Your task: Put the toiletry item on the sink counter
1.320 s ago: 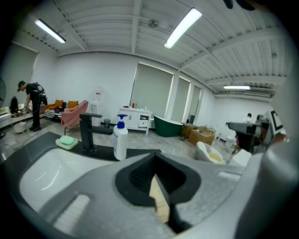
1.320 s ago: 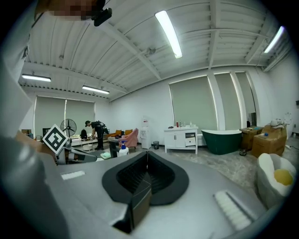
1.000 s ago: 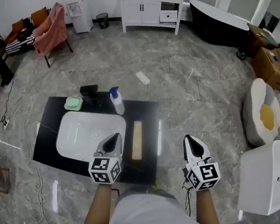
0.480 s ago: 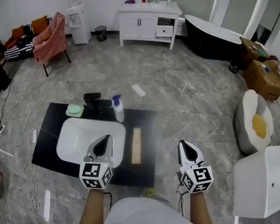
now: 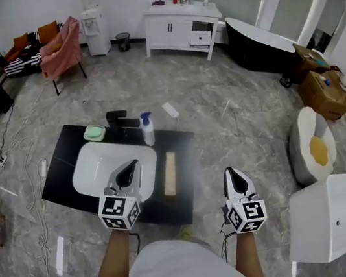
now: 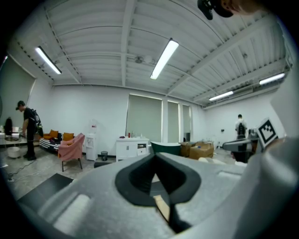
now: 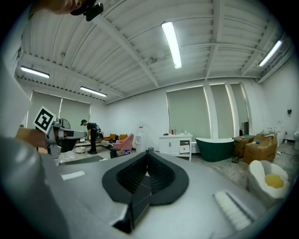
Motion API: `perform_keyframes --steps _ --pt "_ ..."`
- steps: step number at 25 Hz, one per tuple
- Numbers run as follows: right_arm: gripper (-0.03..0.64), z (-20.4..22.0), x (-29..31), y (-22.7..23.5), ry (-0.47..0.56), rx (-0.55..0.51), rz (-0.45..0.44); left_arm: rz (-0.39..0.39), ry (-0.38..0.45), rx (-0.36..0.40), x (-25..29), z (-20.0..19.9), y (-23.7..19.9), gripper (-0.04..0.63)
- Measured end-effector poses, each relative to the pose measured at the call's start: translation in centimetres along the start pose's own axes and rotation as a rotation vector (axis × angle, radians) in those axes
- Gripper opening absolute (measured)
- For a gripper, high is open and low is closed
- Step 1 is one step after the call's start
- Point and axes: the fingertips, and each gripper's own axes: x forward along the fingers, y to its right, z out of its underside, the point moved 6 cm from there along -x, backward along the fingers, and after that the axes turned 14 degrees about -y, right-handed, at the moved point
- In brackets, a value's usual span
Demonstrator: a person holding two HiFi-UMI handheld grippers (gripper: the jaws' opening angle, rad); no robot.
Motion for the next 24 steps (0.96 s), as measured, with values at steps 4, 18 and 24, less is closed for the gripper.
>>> perform_keyframes --steps 4,18,24 --pt "0.003 0.4 -0.9 -0.3 0.013 0.012 0.024 0.007 0.008 -0.003 -0.7 0.4 0.0 -0.003" --pt "0.004 2.0 -4.3 -2.7 0.019 0.009 0.086 0.018 0.032 0.015 -5.2 1.2 -0.9 -0.002" --pt "0.003 1.3 -4.7 -4.1 0.051 -0.006 0.080 0.010 0.065 0.020 -6.7 0.8 -1.5 -0.003"
